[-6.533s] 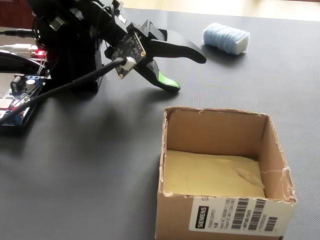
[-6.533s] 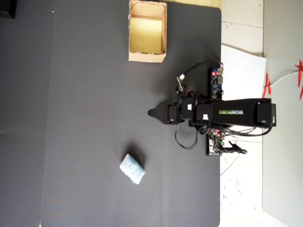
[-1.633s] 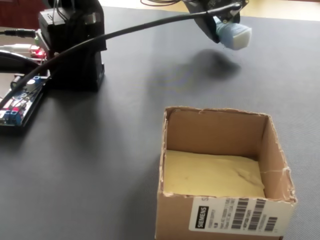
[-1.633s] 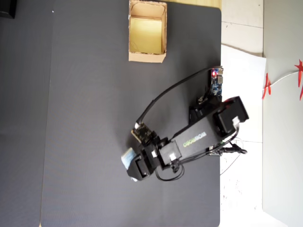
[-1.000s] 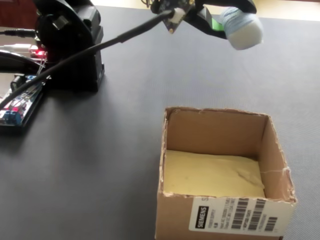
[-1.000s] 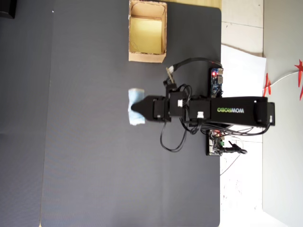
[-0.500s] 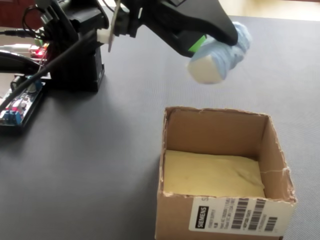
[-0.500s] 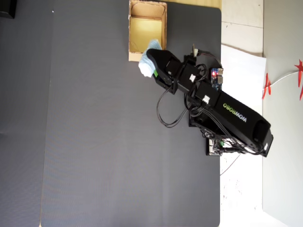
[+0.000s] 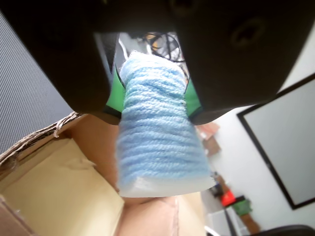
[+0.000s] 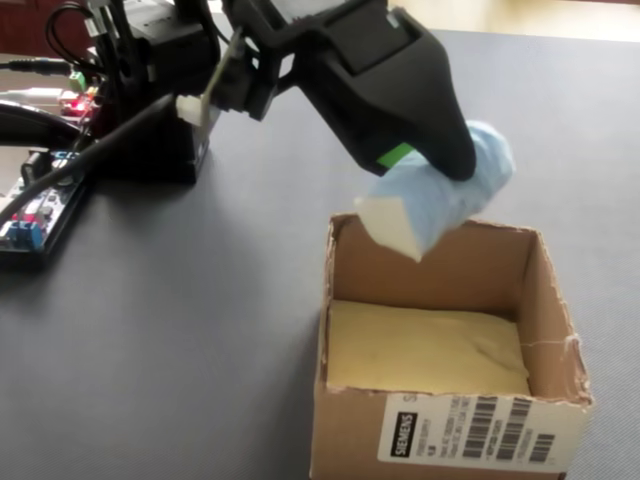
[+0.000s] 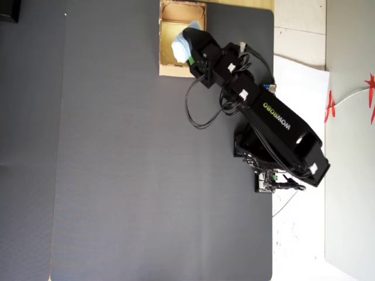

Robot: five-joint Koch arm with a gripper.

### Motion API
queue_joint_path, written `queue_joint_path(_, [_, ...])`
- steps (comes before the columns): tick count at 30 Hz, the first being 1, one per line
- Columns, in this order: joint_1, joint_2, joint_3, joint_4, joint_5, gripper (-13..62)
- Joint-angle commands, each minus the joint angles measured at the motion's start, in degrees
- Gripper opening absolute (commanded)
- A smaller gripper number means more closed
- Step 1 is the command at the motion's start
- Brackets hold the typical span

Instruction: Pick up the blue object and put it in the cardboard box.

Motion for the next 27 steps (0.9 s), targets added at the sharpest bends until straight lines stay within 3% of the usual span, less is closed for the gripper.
queue_joint_path(1, [0.62, 0.09, -5.19, 0.00, 0.18, 20.5])
queue_joint_path(4, [0.88, -0.79, -5.10, -0.09, 0.35, 29.3])
queue_joint_path(15, [-1.14, 1.58, -2.46, -4.92, 4.66, 30.8])
queue_joint_path(27, [-18.72, 13.18, 6.50, -9.58, 16.35, 33.9])
